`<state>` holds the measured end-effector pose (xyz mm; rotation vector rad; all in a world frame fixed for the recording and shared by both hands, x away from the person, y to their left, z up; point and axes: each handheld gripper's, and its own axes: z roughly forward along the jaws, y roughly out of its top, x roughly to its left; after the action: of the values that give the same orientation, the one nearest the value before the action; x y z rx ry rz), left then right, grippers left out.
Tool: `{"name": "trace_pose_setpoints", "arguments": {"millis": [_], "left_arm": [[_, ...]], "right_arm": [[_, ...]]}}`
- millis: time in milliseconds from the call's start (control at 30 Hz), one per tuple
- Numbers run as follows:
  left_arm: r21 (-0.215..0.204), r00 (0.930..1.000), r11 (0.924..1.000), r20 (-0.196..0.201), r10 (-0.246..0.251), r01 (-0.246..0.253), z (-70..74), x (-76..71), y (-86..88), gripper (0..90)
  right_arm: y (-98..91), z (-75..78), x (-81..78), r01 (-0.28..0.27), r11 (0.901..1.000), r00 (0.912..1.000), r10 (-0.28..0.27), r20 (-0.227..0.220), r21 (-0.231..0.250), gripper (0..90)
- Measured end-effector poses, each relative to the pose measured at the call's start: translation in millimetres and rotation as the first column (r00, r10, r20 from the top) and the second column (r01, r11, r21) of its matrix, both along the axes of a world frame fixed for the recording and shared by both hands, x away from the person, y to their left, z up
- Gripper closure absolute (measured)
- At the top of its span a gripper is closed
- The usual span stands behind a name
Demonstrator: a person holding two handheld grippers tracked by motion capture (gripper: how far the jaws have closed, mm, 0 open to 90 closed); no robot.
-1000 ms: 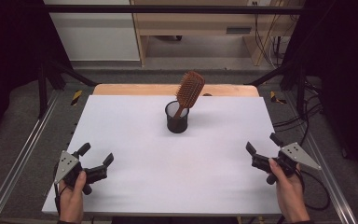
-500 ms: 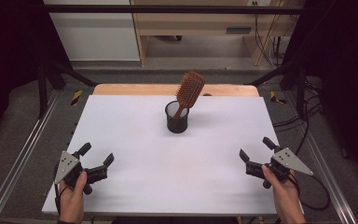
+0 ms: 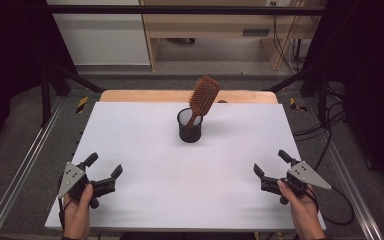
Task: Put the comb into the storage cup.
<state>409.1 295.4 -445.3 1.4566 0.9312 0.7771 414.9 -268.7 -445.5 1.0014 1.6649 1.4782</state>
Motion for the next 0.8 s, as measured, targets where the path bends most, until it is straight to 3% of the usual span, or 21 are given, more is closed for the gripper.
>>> {"name": "trace_pose_setpoints", "arguments": {"millis": [800], "left_arm": [[0.009,0.9997,0.9996,0.006,-0.025,0.025,-0.2,-7.0,-5.0,2.1]], "right_arm": [[7.2,-9.0,-3.5,-0.063,0.998,0.9976,0.063,-0.028,-0.011,2.4]]}}
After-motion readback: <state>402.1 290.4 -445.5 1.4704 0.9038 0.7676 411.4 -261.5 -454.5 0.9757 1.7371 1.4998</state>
